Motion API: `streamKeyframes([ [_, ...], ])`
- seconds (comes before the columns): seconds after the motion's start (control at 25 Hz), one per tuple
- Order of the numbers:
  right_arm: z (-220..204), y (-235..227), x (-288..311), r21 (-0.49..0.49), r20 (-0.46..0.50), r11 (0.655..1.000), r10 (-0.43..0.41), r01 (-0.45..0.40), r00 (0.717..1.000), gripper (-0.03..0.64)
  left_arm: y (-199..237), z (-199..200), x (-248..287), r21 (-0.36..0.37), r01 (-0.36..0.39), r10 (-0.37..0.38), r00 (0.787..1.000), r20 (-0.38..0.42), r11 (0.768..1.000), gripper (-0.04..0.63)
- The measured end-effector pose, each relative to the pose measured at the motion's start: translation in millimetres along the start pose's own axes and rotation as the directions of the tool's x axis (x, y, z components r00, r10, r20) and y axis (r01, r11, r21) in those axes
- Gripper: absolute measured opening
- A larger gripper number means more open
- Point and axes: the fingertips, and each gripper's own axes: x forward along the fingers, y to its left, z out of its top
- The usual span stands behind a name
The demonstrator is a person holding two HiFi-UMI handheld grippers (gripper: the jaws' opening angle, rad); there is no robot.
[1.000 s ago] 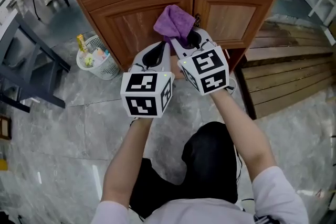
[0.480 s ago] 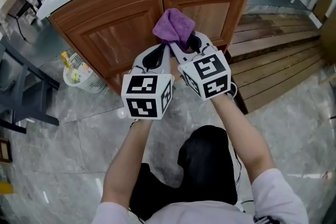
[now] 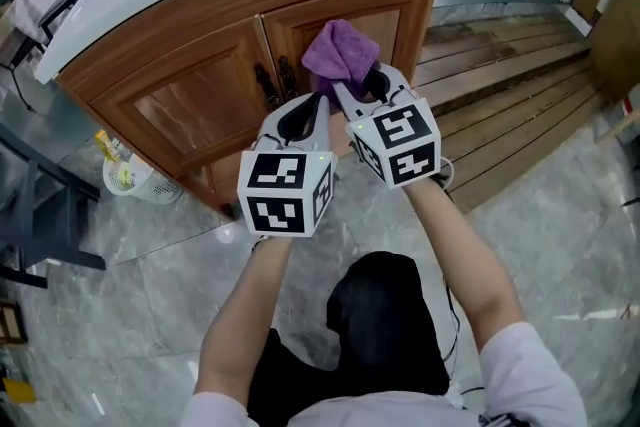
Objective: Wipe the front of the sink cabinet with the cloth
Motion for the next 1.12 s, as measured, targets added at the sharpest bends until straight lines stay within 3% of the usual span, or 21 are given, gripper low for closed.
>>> streamKeyframes([
  [0.52,-32.4,-79.2,-7.4,-0.031,-0.056,0.989,-0.146,0.144,0.988,0.077,-20.8,-13.2,38.5,-0.02,0.056,-0.057,0.998,-0.023,0.998,0.003],
  [1.12,-64.6,-147.5,-31.7,-0.04,-0.101,0.958,-0.288,0.286,0.952,0.077,-26.4,-21.9,56.0,-0.017,0.075,-0.076,0.996,-0.045,0.997,0.003],
])
